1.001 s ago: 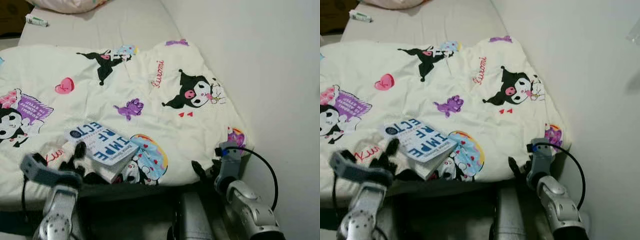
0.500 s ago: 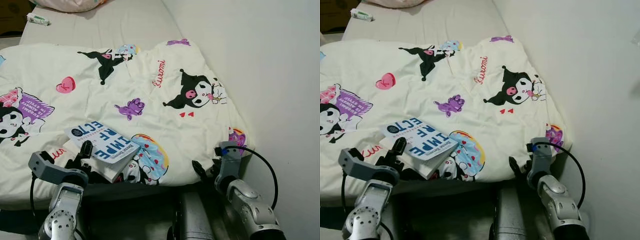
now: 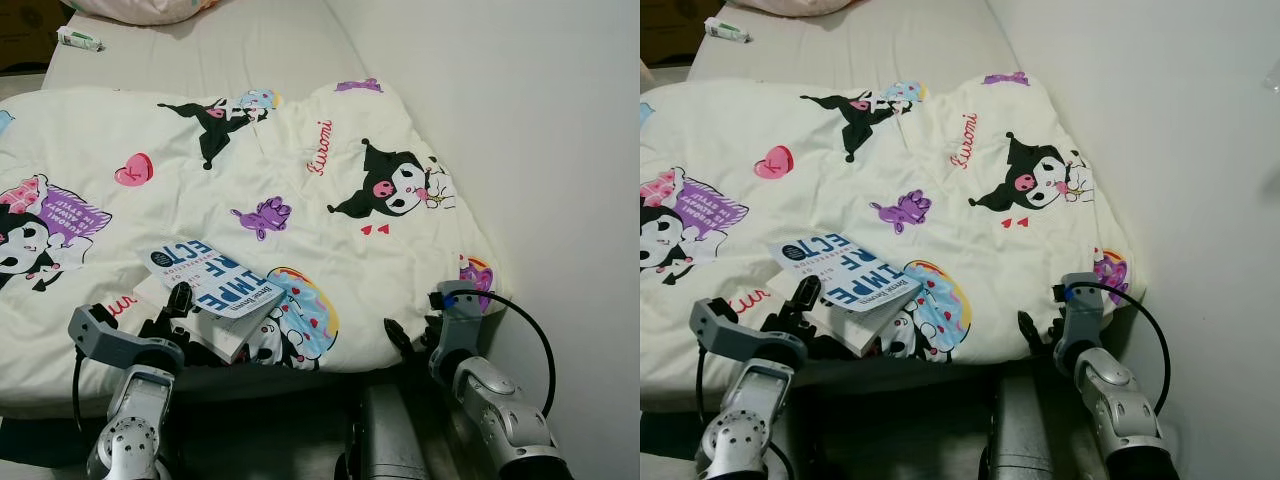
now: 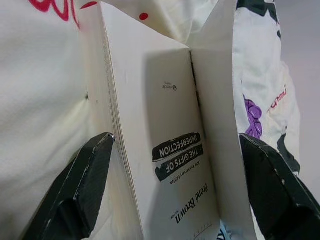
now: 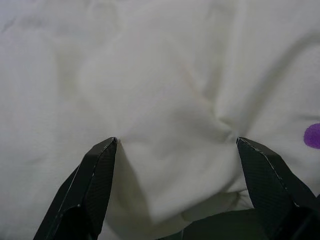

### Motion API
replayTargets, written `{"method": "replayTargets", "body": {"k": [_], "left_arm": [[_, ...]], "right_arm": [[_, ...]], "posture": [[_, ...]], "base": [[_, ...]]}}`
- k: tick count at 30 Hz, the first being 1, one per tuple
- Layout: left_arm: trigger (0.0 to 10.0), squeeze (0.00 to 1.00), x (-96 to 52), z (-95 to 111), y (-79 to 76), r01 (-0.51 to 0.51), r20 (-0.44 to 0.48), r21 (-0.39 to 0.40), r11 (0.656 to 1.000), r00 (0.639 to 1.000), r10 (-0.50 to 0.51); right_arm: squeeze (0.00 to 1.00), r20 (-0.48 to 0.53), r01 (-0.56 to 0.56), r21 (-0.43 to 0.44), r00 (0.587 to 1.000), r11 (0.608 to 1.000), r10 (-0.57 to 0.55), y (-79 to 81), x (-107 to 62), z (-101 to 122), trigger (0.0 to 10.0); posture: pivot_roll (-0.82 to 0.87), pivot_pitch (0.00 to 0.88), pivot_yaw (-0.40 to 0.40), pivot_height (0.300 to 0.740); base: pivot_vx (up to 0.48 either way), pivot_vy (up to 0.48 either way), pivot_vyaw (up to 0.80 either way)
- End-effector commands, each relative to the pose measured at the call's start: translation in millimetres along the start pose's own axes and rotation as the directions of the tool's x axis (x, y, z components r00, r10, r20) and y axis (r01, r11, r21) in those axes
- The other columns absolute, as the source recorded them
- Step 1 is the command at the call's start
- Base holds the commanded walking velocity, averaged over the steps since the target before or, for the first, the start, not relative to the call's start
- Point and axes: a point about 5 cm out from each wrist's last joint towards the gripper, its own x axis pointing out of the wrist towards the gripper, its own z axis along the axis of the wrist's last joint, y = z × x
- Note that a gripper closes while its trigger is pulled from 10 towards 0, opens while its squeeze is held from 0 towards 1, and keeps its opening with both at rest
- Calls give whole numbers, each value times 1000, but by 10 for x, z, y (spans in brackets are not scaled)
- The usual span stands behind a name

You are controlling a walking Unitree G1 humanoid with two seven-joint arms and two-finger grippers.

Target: Clean up the room

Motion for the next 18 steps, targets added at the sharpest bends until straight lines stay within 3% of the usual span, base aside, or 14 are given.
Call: {"method": "replayTargets", "body": {"k": [1,18], "left_arm": [[10000,0,3,-250,-45,-11,-49,-104,995,999,6],[10000,0,4,-166,-73,-6,-21,-108,994,1000,4]], "right_arm": [[0,-28,20,11,999,1000,-20,-43,-35,-88,10000],[0,-38,20,16,999,1000,-20,-25,-44,-115,10000]], "posture": [[-141,233,-103,526],[-139,255,-102,526]], "base": [[0,0,0],[0,0,0]]}}
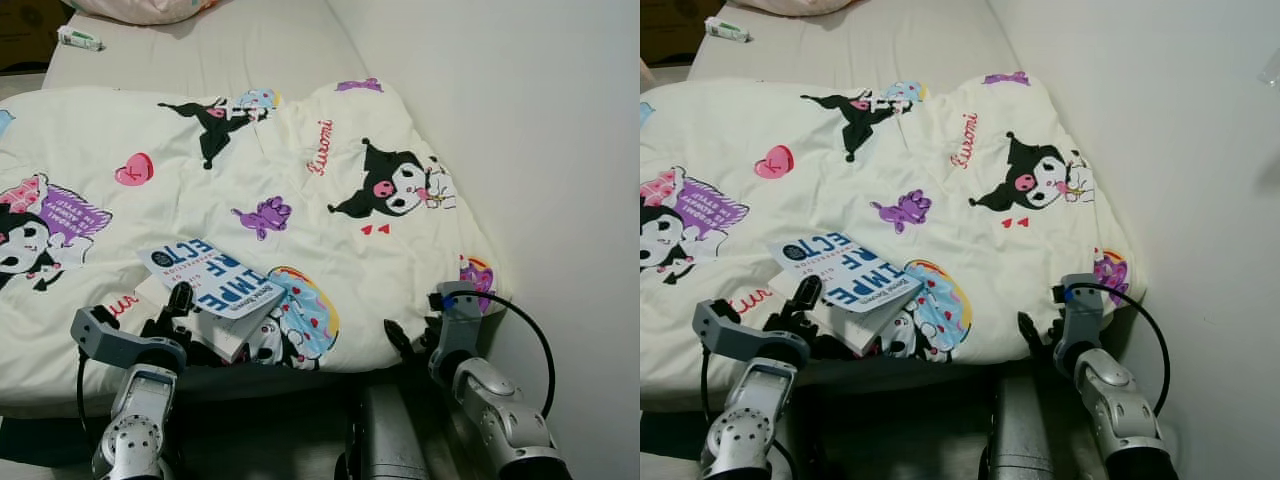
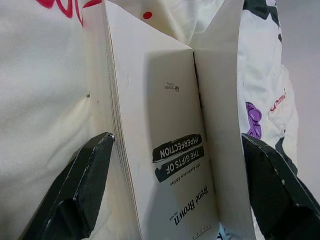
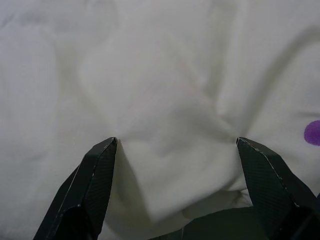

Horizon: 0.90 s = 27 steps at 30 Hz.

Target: Clean up the room

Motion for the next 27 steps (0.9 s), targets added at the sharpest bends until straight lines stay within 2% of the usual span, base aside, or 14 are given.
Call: {"method": "replayTargets", "body": {"k": [1,6,7,8,13,20,27], "left_arm": [[10000,0,-11,-159,-71,2,-24,-85,996,1000,-4],[10000,0,-10,-129,-25,-33,-2,-46,998,999,33],[10000,0,-12,-89,67,-98,27,-4,995,995,98],[10000,0,-12,-75,99,-116,36,5,993,993,116],[10000,0,-7,-41,149,-141,53,-5,990,989,141],[10000,0,32,-51,98,-113,50,-11,994,992,113],[10000,0,112,-73,-60,-39,54,-45,998,998,41]], "right_arm": [[0,-32,20,17,999,1000,-19,-33,-44,-98,10000],[0,-34,22,16,999,1000,-21,-36,-50,-103,10000],[0,-34,23,17,999,1000,-22,-41,-52,-101,10000],[0,-34,24,18,999,1000,-23,-43,-54,-100,10000],[0,-37,26,17,999,1000,-25,-52,-62,-109,10000],[0,-39,27,18,999,999,-27,-55,-72,-117,10000],[0,-40,25,15,999,1000,-25,-50,-71,-113,10000]], "posture": [[-139,256,-102,526],[-142,258,-102,526],[-144,258,-102,526],[-145,259,-102,526],[-147,260,-105,526],[-152,260,-109,526],[-159,258,-112,526]], "base": [[0,0,0],[0,0,0],[0,0,0],[0,0,0],[0,0,0],[0,0,0],[0,0,0]]}}
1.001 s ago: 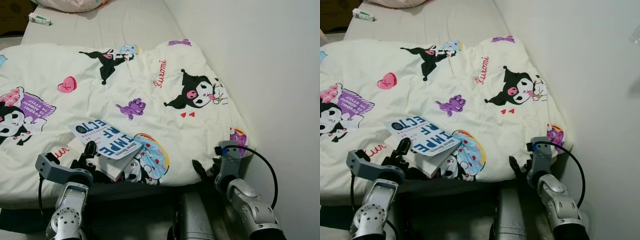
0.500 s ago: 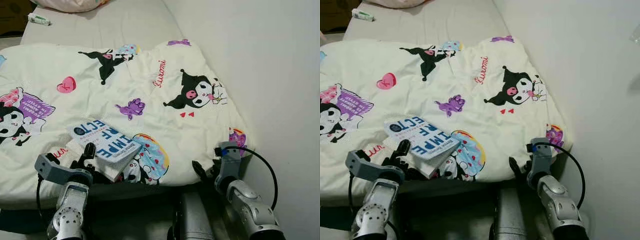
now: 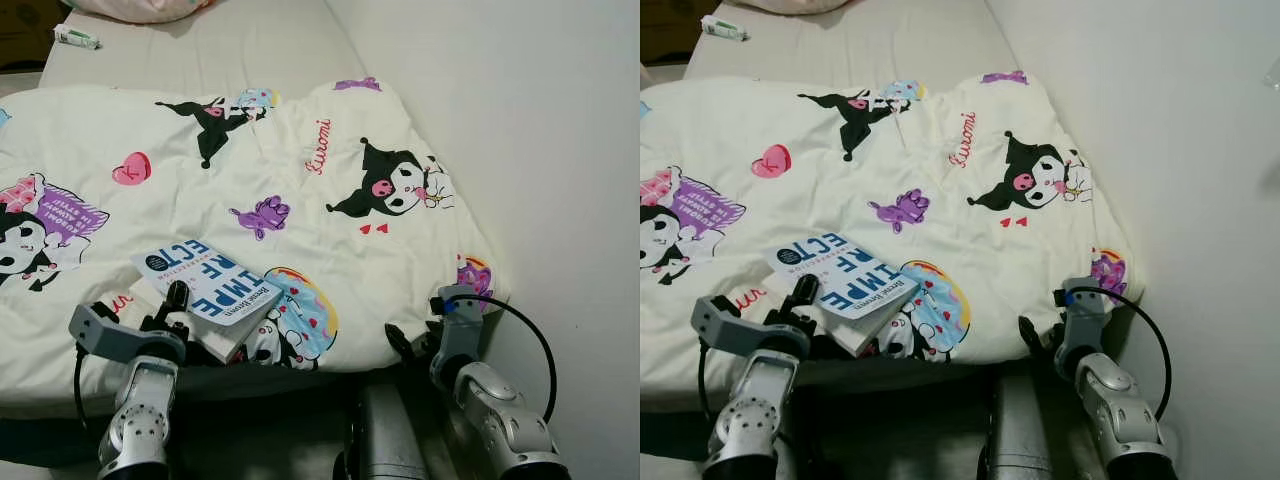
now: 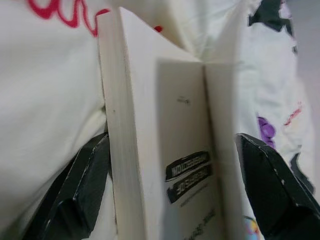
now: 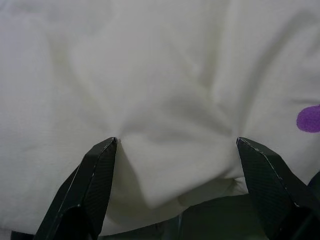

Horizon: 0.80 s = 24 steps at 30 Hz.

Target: Clean up the room

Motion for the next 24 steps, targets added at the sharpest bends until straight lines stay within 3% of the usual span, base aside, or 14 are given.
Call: {"method": "replayTargets", "body": {"k": [1,4,10,11,12,13,24], "left_arm": [[10000,0,-7,-116,-65,28,-17,-75,997,999,-29],[10000,0,12,-117,-138,65,-17,-95,993,998,-66],[10000,0,5,-157,-135,70,-33,-107,992,997,-74],[2235,0,1,-167,-128,69,-35,-109,992,997,-73],[2235,0,1,-167,-128,69,-35,-109,992,997,-73],[0,0,-1,-174,-124,68,-36,-111,992,997,-72],[0,0,18,-187,-132,80,-38,-116,990,996,-85]], "right_arm": [[0,-29,23,10,999,1000,-23,-49,-40,-74,10000],[0,-29,25,9,999,1000,-25,-58,-40,-70,10000],[0,-29,30,8,999,1000,-29,-64,-48,-72,10000],[0,-29,30,8,999,1000,-30,-64,-50,-74,10000],[0,-29,30,8,999,1000,-30,-64,-50,-74,10000],[0,-30,30,7,999,1000,-30,-65,-51,-75,10000],[0,-25,39,4,999,999,-39,-93,-57,-59,10000]], "posture": [[-159,258,-112,526],[-160,257,-111,526],[-162,257,-109,526],[-162,255,-109,526],[-162,255,-109,526],[-162,255,-109,526],[-163,250,-106,526]], "base": [[0,0,0],[0,0,0],[0,0,0],[0,0,0],[0,0,0],[0,0,0],[0,0,0]]}}
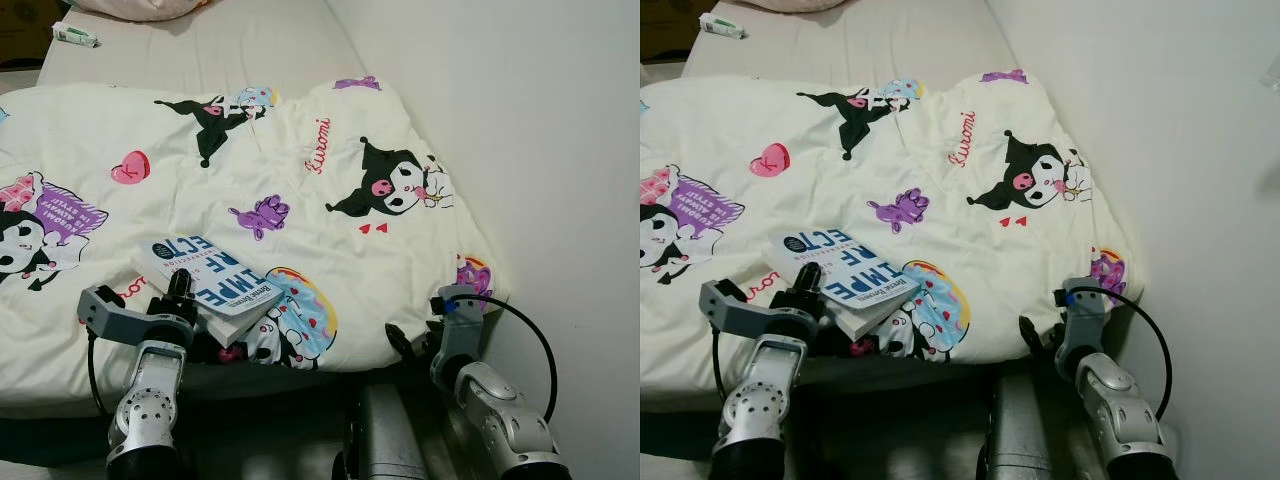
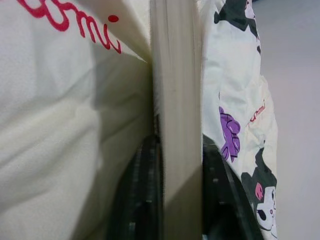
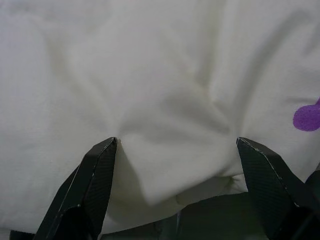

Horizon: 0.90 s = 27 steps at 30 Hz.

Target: Clean up the room

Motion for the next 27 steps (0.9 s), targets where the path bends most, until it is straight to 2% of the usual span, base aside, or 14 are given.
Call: {"method": "replayTargets", "body": {"k": [1,8,13,15,18,19,24,27], "left_arm": [[0,0,-24,-139,13,-6,-28,-59,998,1000,5],[0,0,-5,-146,9,-1,-30,-65,998,1000,-1],[0,0,17,-147,-33,20,-30,-75,997,999,-23],[0,0,46,-147,-120,73,-33,-78,994,997,-75],[0,0,46,-147,-120,73,-33,-78,994,997,-75],[0,0,49,-151,-177,126,-47,-60,990,991,-129],[0,0,26,-157,-204,177,-69,-22,984,982,-178],[0,0,-75,-169,-182,268,-128,72,961,958,-258]], "right_arm": [[0,-24,35,6,999,999,-35,-80,-49,-61,10000],[0,-20,36,9,999,999,-36,-78,-28,-54,10000],[0,-12,36,14,999,999,-36,-73,-4,-34,10000],[0,5,41,44,999,998,-41,-64,49,-7,10000],[0,5,41,44,999,998,-41,-64,49,-7,10000],[0,44,27,107,999,994,-31,-18,111,45,10000],[0,95,-8,171,995,985,-9,45,162,126,10000],[0,205,-104,277,978,955,47,154,208,307,10000]], "posture": [[-162,249,-103,526],[-159,237,-101,526],[-157,231,-99,526],[-119,198,-81,526],[-119,198,-81,526],[-87,161,-76,526],[-82,145,-74,526],[-70,129,-69,526]], "base": [[0,0,0],[0,0,0],[0,0,0],[0,0,0],[0,0,0],[0,0,0],[0,0,0],[0,0,0]]}}
